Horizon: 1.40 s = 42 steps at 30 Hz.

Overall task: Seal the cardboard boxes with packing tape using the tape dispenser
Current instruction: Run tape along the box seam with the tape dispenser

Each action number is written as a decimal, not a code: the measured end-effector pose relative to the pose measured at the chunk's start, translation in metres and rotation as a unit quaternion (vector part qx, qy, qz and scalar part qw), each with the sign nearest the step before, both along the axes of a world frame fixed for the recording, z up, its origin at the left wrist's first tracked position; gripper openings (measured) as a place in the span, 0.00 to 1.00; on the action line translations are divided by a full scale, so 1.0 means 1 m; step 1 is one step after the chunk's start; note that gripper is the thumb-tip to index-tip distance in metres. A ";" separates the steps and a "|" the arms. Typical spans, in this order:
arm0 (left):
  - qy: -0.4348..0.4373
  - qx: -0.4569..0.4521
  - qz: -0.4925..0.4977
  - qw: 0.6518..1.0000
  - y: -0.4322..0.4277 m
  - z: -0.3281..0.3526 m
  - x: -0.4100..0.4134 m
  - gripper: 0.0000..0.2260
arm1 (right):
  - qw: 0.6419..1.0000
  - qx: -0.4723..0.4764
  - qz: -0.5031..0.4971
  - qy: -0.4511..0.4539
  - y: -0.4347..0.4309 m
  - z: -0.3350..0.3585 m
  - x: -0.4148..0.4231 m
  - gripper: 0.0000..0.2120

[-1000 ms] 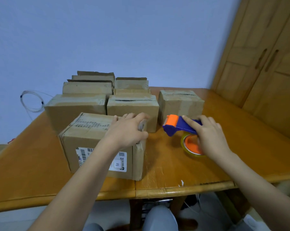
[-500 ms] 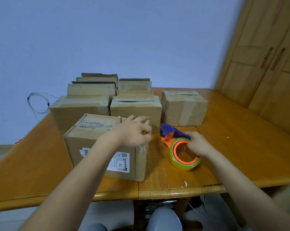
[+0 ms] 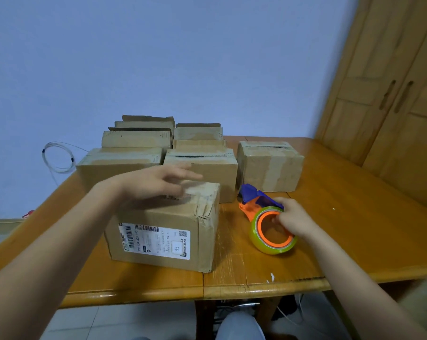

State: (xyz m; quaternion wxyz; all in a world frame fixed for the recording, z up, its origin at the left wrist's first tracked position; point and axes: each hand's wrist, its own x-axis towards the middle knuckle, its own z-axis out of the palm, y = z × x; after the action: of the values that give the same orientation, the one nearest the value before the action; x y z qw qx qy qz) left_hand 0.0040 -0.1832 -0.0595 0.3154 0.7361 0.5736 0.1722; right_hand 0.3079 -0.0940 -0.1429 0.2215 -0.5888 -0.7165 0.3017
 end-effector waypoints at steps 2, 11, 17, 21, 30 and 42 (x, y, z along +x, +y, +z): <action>0.018 -0.049 -0.012 0.999 0.002 0.000 -0.007 0.24 | 1.000 0.010 0.000 0.024 -0.004 0.004 0.000 0.25; 0.246 -0.030 0.006 0.969 -0.004 0.006 0.014 0.36 | 0.996 0.065 0.018 0.060 -0.015 0.038 -0.002 0.21; 0.310 0.039 0.088 0.946 -0.014 -0.002 0.042 0.35 | 0.994 0.093 0.013 0.064 -0.020 0.060 0.003 0.20; 0.319 0.050 0.122 0.939 -0.016 -0.007 0.060 0.36 | 0.993 0.106 0.019 0.053 -0.024 0.072 0.004 0.20; 0.284 0.095 -0.051 0.953 -0.010 -0.022 0.060 0.26 | 0.988 0.136 0.057 0.040 -0.025 0.103 -0.003 0.17; 0.096 0.294 0.187 0.932 -0.008 0.006 0.076 0.29 | 0.970 0.213 0.118 -0.005 -0.012 0.129 -0.003 0.22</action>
State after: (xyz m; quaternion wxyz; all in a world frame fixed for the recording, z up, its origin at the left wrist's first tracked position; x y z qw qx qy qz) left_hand 0.0800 -0.1913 -0.0539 -0.0100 0.6885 0.6520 0.3173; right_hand 0.3050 -0.1064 -0.0143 0.3010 -0.4411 -0.8295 0.1634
